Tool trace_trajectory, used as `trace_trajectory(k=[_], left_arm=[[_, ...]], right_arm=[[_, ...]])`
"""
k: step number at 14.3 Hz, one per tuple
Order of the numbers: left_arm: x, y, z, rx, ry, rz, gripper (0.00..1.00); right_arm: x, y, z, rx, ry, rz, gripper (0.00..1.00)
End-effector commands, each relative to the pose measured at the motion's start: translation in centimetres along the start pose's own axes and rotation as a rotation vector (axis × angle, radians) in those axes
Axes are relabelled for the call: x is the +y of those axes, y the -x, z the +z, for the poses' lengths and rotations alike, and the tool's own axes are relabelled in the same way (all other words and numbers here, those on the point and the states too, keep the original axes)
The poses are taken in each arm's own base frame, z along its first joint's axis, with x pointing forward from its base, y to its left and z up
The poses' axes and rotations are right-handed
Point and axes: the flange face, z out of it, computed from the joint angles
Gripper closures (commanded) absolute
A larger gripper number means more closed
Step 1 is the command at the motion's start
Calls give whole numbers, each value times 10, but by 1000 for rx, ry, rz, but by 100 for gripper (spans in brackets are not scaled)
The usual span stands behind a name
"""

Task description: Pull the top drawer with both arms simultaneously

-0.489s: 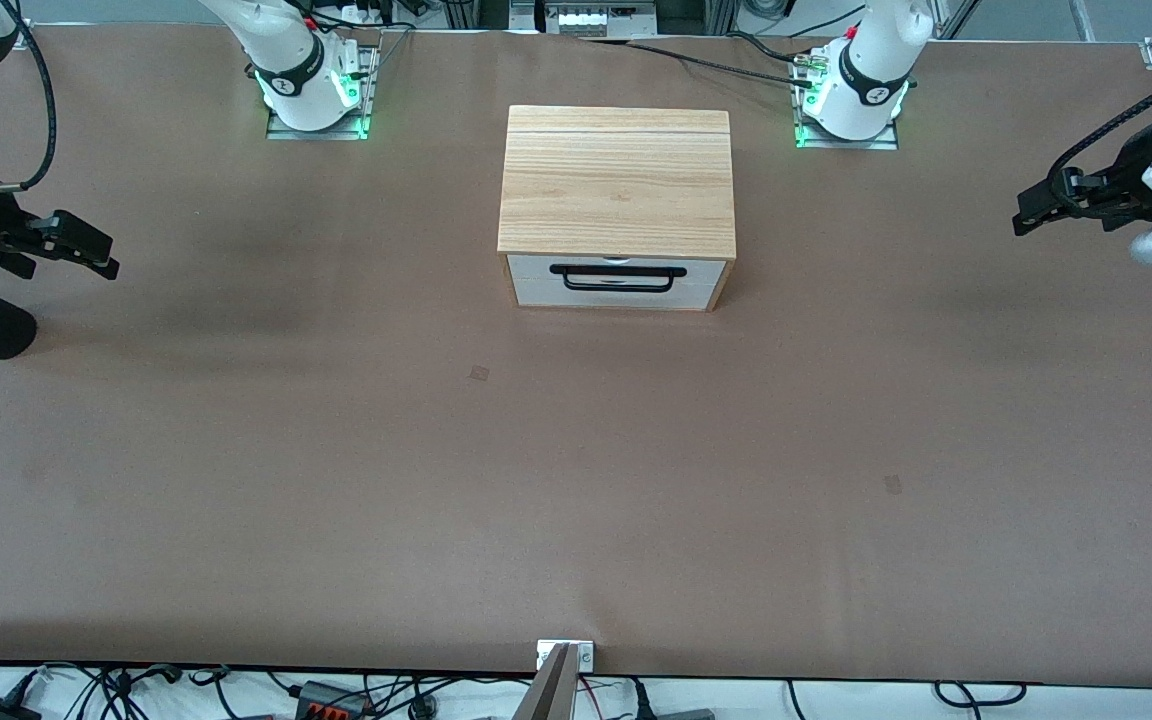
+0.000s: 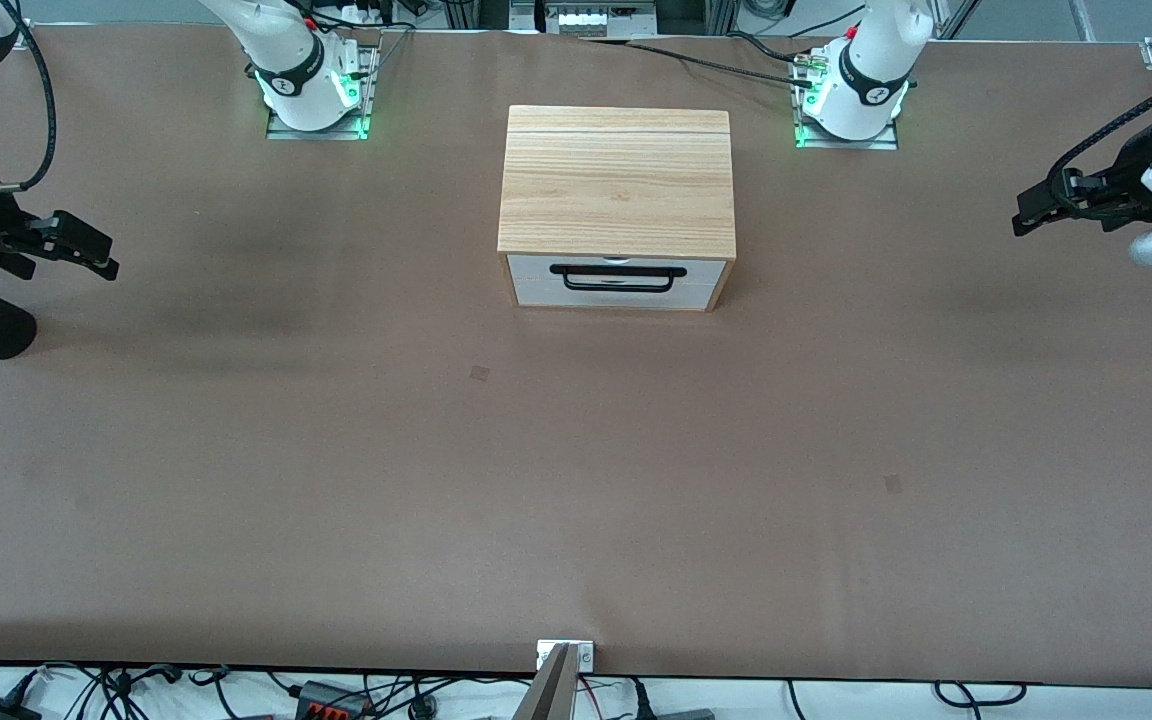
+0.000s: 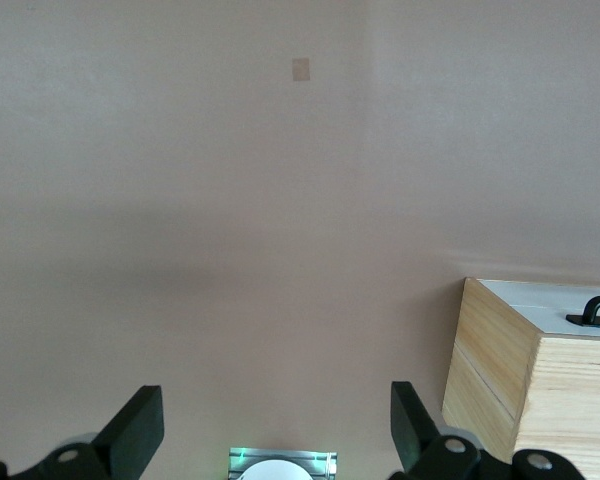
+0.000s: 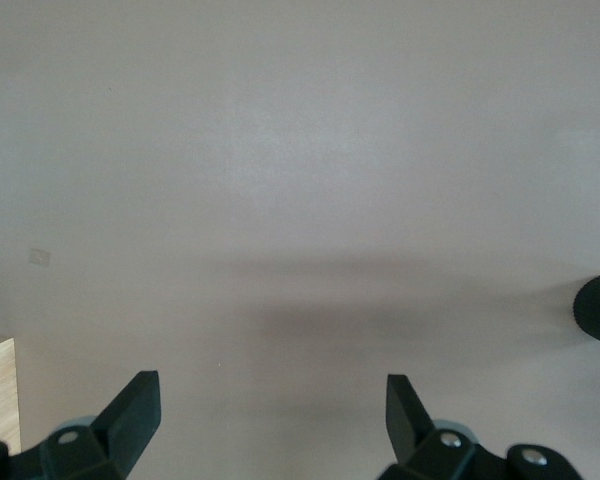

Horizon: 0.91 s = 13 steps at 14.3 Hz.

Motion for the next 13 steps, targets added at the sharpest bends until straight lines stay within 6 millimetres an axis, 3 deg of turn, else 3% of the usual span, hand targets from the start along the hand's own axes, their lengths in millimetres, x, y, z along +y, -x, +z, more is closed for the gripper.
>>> trace_trajectory(k=[1, 3, 5, 7, 9, 11, 13], left_arm=[[2, -7, 2, -20, 49, 16, 0], [5, -16, 15, -46, 57, 16, 0], [4, -18, 16, -41, 54, 15, 0], [1, -27, 31, -74, 54, 7, 0], [4, -30, 37, -89, 65, 10, 0], [20, -43, 56, -126, 165, 23, 0], [32, -66, 76, -128, 388, 23, 0]], right_arm=[[1, 0, 2, 3, 9, 10, 0], [9, -4, 13, -14, 5, 26, 0], [9, -8, 23, -30, 1, 26, 0], [2, -11, 31, -47, 9, 9, 0], [2, -20, 55, -85, -2, 3, 0], [0, -31, 82, -109, -41, 22, 0], [-8, -37, 106, -144, -99, 34, 0]])
